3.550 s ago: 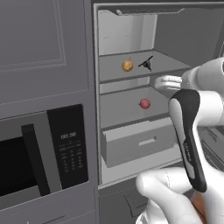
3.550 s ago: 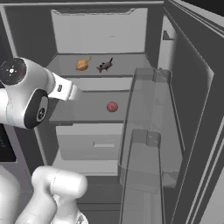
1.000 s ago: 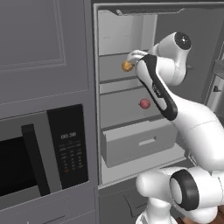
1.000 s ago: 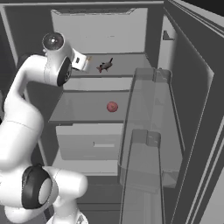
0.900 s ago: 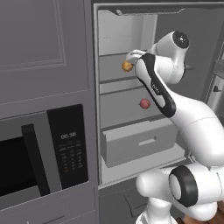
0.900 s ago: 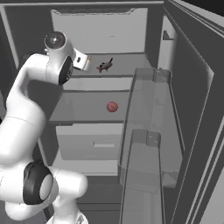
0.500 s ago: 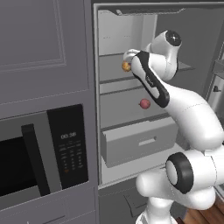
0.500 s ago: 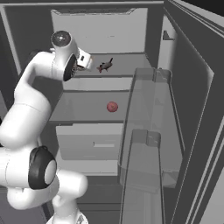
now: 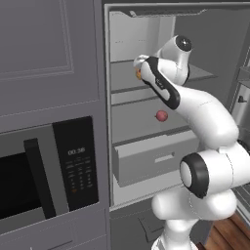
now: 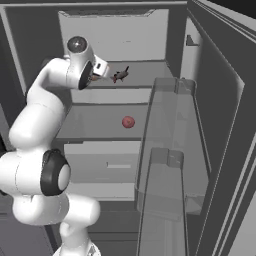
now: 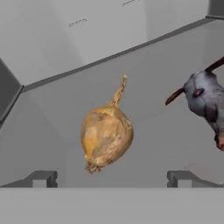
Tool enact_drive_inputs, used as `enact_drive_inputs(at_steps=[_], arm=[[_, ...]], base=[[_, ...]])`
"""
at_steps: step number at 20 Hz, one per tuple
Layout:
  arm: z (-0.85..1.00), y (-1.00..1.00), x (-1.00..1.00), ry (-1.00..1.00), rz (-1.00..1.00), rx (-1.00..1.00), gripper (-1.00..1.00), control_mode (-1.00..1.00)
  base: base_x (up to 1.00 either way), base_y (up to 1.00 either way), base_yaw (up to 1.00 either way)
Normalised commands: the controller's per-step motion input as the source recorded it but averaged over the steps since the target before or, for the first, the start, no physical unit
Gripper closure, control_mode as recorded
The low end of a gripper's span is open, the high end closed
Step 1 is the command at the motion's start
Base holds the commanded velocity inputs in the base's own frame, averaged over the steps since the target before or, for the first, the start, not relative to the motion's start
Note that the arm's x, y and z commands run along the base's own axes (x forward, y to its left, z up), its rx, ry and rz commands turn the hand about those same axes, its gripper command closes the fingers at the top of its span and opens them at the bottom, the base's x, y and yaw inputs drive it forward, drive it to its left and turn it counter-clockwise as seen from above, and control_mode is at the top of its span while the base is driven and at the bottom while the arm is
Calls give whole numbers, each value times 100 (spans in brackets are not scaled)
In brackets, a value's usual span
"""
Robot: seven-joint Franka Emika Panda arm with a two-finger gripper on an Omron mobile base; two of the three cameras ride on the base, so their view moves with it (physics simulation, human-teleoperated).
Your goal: Place one onion and one fish in each tupperware on the nearby counter, to pack two identical lunches.
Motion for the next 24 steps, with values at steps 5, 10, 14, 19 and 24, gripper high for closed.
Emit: enact_drive_inputs(at_steps=[5,10,14,19,24], arm=[[-16,10,45,2,0,0,-100,-100],[-14,7,48,2,0,0,-100,-100],[-11,0,37,4,0,0,-100,-100],[-22,0,7,8,0,0,-100,-100],[-17,2,2,7,-2,0,100,-100]], base=[[0,0,0],[0,0,0],[0,0,0],[0,0,0],[0,0,0]])
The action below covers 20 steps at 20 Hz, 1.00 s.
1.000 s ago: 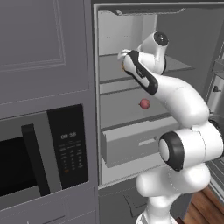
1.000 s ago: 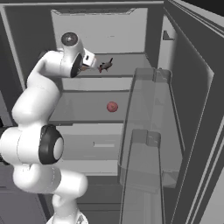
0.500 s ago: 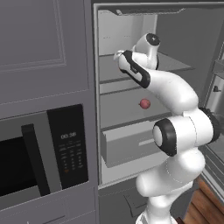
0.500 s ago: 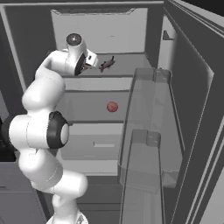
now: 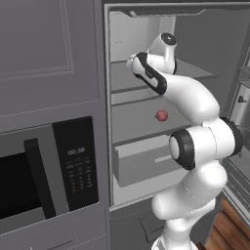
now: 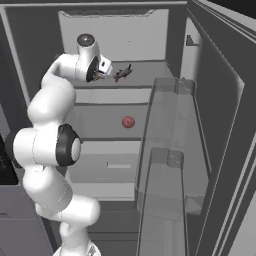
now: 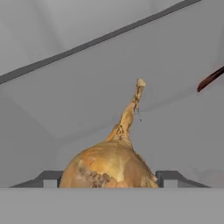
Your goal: Place one onion and one fish in each tupperware on the nearby counter, to pack two identical lunches.
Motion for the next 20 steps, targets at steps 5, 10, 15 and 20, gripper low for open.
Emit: enact_drive_inputs(at_steps=[5,10,15,20], arm=[[-8,-15,-63,-2,-18,0,100,-100],[-26,-3,-100,-11,-11,0,100,-100],[0,-14,-100,-6,-4,1,100,-100],[0,-29,-100,-4,0,3,100,-100]], base=[[0,0,0],[0,0,0],[0,0,0],[0,0,0]])
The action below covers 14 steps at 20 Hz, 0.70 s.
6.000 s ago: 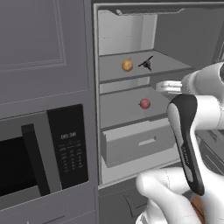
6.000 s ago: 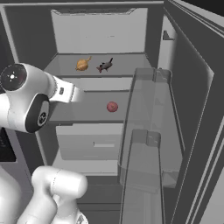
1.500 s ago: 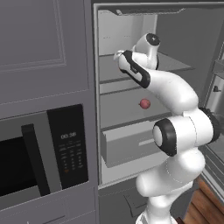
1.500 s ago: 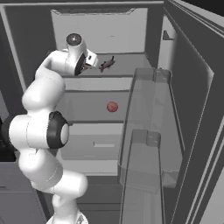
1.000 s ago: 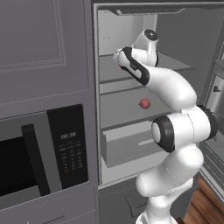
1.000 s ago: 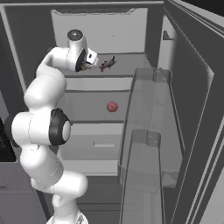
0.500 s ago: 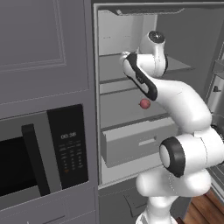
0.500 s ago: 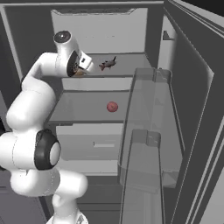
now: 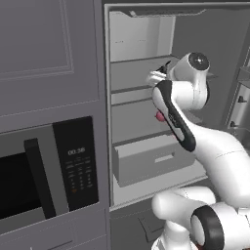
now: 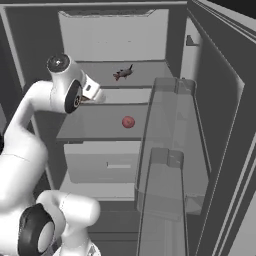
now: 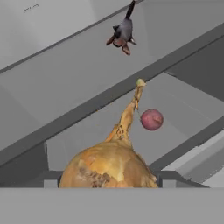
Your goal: Place one onion and one fish in each tupperware on the nearby counter, to pack two identical lunches.
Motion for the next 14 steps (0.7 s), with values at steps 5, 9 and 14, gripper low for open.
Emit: enact_drive_inputs(at_steps=[5,9,14], arm=[[0,-2,-100,0,0,0,100,-100],[0,1,-94,0,0,0,100,-100],[0,0,-100,-2,0,0,100,-100]], base=[[0,0,0],[0,0,0],[0,0,0]])
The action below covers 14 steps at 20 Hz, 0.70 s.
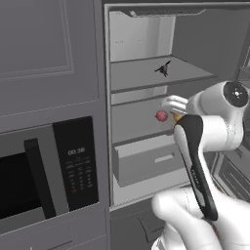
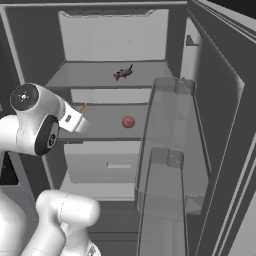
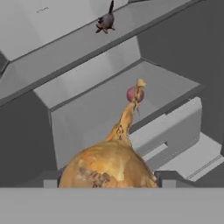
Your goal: Place one onion and one fish in each tupperware on the nearby counter, to pack two identical lunches.
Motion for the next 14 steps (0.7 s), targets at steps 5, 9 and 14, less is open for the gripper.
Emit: enact_drive_inputs(at_steps=[5,9,14], arm=[[0,0,-100,-4,0,0,100,-100],[0,0,0,0,0,0,100,100],[0,0,0,0,0,0,100,100]], base=[[0,0,0],[-100,3,0],[-97,21,0]])
